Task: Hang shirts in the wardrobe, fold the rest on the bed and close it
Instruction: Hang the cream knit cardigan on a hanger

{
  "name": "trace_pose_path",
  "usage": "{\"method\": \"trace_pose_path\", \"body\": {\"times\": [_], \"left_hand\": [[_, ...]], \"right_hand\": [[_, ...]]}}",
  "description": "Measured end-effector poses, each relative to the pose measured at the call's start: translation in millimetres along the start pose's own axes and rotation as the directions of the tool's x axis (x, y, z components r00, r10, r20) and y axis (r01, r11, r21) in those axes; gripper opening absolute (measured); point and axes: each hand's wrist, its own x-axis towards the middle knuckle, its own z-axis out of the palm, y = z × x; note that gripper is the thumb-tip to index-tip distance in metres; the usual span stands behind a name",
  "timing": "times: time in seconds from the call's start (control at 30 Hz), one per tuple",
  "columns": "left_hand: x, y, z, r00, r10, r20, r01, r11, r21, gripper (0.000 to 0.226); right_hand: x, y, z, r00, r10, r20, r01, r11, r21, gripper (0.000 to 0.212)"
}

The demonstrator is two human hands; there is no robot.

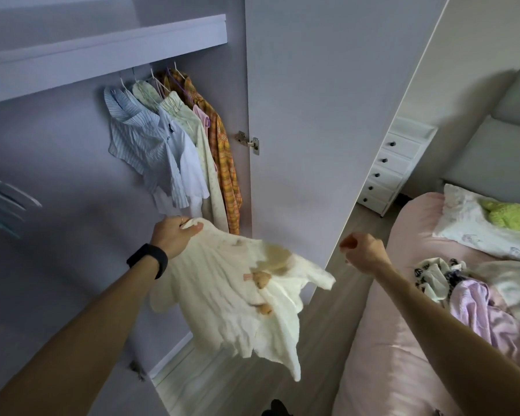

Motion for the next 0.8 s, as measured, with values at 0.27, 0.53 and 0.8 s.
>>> {"method": "trace_pose_path", "body": {"times": [0.27,0.53,0.8], "left_hand": [[-10,68,-1,0.937,0.286,0.198,-0.28,0.958,-0.058,0.041],[-22,99,-59,0.905,0.362,0.224,-0.328,0.928,-0.175,0.009],[-43,83,-111,0.967,0.22,0.127,-0.183,0.95,-0.251,0.028]], "right_hand": [[-1,-28,38,0.976,-0.069,0.205,0.053,0.995,0.082,0.015],[7,-40,77,0.936,-0.151,0.318,0.161,0.987,-0.004,0.079],[31,-86,100,0.85,-0.377,0.368,0.381,0.922,0.064,0.103]]}}
